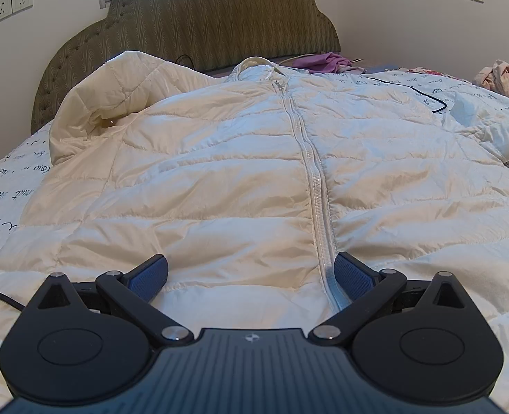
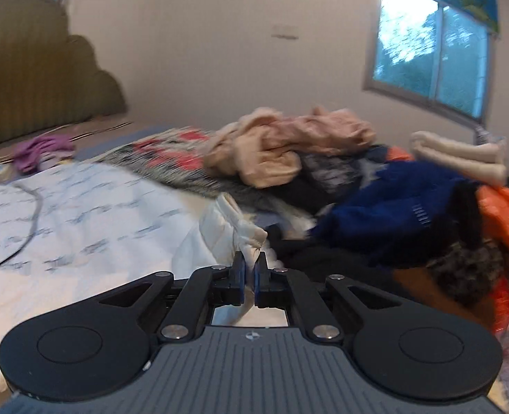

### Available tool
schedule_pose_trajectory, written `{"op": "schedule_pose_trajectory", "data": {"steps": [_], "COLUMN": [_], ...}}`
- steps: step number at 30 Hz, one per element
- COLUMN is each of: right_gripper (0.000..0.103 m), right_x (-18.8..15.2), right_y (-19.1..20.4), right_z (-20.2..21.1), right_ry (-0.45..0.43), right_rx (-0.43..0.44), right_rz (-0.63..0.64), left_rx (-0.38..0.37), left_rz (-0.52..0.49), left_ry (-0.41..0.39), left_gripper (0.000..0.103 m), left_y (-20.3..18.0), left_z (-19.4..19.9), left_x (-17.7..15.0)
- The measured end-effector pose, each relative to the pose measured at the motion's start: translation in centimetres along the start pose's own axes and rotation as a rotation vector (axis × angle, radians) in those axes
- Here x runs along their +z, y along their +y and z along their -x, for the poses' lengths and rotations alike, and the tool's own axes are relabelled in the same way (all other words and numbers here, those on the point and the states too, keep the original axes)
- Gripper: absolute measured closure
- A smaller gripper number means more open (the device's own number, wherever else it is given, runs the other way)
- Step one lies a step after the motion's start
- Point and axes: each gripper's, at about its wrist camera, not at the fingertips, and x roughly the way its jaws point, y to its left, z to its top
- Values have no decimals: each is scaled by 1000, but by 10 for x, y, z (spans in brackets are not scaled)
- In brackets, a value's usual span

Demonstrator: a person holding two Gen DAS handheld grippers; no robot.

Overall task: Fold small clothes
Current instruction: 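Close the right gripper on the cuff of the jacket sleeve, then lift the sleeve with the right gripper and lay it across the jacket front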

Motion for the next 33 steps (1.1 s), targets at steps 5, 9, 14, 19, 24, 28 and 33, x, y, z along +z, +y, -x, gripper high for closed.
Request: {"op": "schedule_pose_trajectory", "data": {"steps": [5, 9, 14, 19, 24, 28, 33], "right_gripper": [98, 98, 97, 97, 97, 96, 94], "right_x": [0, 20, 29, 34, 30, 23, 11], "right_y": [-14, 1, 56, 116, 170, 209, 251], "right_z": [13, 52, 94, 127, 145, 156, 176], "right_ry": [-47, -69, -115, -107, -52, 25, 110], "right_rx": [-12, 144, 329, 516, 657, 765, 874], "right_rz": [16, -73, -7, 70, 120, 109, 94], "left_rx": [0, 0, 0, 0, 0, -2, -6], "left_rz": [1, 0, 1, 1, 1, 3, 7], "left_ry": [0, 0, 0, 0, 0, 2, 3], "left_gripper": [0, 0, 0, 0, 0, 0, 0], "left_y": [0, 0, 0, 0, 0, 0, 0], "left_z": [0, 0, 0, 0, 0, -1, -2], "left_x": [0, 0, 0, 0, 0, 0, -2]}}
